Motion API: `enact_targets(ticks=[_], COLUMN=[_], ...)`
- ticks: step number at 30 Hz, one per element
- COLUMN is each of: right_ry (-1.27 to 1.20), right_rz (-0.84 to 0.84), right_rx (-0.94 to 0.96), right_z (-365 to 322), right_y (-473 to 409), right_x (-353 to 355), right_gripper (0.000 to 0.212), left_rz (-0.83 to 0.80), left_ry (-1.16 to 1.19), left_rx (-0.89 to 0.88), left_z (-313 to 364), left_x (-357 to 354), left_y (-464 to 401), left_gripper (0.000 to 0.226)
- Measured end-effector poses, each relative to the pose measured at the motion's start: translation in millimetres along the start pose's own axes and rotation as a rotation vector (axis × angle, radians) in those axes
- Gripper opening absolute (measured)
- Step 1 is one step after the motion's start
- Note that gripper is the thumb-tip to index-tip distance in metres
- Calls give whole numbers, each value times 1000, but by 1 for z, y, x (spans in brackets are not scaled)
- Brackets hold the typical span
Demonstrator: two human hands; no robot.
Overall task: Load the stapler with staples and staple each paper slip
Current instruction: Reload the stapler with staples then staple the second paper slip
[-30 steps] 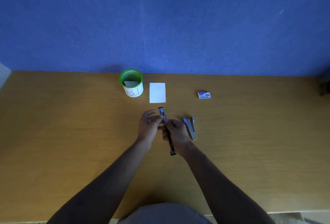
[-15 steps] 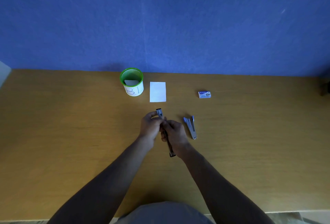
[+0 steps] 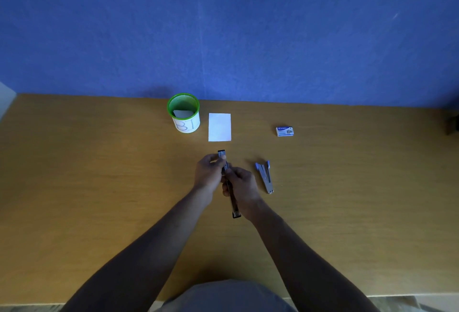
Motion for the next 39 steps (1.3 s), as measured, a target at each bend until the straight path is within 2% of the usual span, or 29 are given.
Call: enact_targets(ticks=[4, 9, 14, 17, 20, 24, 26, 28, 30, 33, 36, 39], right_ry=[-55, -65, -99, -202, -183, 62, 206, 230, 193, 49, -61, -69], right_rz=[-24, -221, -257, -255, -220, -83, -2, 22, -60, -230, -188, -110], right_rx=[-41, -160, -124, -61, -3, 113, 133, 113, 106, 116, 95, 62], right_z=[1, 0, -11, -19, -19, -21, -22, -21, -19, -20, -19, -16], right_y=[1, 8, 4, 0, -6, -11, -13, -18, -21, -16, -15, -18], right_x=[0, -5, 5, 7, 9, 19, 24, 28, 26, 14, 13, 14], right_gripper=[27, 23, 33, 47, 42, 25, 34, 49, 52, 36, 29, 29], left_rz=[-109, -60, -42, -74, -116, -217, -261, -289, -317, -365, -438, -440], left_ry=[124, 111, 47, -6, 37, 98, 123, 145, 165, 176, 175, 112], left_rx=[52, 37, 4, 2, 45, 45, 35, 24, 29, 61, 24, -79], left_z=[-2, 0, 0, -2, -6, -7, -7, -6, -7, -8, -5, 0], left_x=[-6, 2, 10, 9, 5, -3, -5, -6, -8, -11, -13, -13], left_y=[4, 1, -1, 0, 3, 7, 11, 14, 17, 19, 18, 17], left_gripper=[10, 11, 14, 16, 14, 19, 19, 16, 19, 37, 59, 56])
Point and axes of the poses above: each hand's wrist, its own y-axis away from the middle knuckle, its own x-axis out of the back of the hand, z = x × y, the point moved 7 cm from there along -y, towards the middle knuckle, and after that the axes turned 1 degree about -z, right-handed, at the moved point
